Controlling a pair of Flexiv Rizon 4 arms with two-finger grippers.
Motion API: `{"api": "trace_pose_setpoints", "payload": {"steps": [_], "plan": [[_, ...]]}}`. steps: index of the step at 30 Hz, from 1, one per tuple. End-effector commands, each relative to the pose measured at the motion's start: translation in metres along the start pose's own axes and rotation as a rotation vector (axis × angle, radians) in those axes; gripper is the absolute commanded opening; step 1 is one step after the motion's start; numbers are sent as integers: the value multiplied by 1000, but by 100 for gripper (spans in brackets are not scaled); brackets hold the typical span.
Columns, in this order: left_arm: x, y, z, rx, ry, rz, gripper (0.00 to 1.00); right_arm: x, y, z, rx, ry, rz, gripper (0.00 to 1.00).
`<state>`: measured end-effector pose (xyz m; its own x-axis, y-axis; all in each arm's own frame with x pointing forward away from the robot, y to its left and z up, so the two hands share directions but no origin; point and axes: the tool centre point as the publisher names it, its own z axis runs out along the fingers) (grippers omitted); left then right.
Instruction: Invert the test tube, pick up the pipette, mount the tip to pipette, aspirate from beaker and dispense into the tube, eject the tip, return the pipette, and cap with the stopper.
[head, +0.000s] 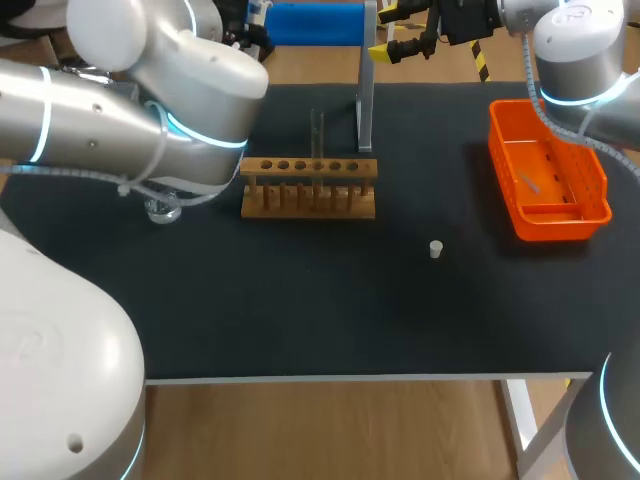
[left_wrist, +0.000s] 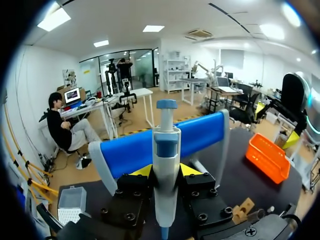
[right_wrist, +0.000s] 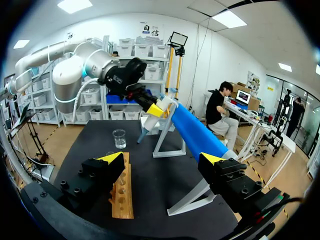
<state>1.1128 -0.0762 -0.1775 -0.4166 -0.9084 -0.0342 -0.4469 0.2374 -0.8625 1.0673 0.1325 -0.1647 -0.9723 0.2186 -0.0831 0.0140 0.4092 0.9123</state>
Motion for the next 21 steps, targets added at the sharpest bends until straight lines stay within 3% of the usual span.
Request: {"api": "trace_pose_setpoints", "payload": {"steps": [1,21], "plan": [[-2,-5,5,-12,-14,-6,0,0,1,-1,3,0,1,100],[-21,-15,19,-83,-93,-30,0,0,1,-1,3,0,1,100]]}}
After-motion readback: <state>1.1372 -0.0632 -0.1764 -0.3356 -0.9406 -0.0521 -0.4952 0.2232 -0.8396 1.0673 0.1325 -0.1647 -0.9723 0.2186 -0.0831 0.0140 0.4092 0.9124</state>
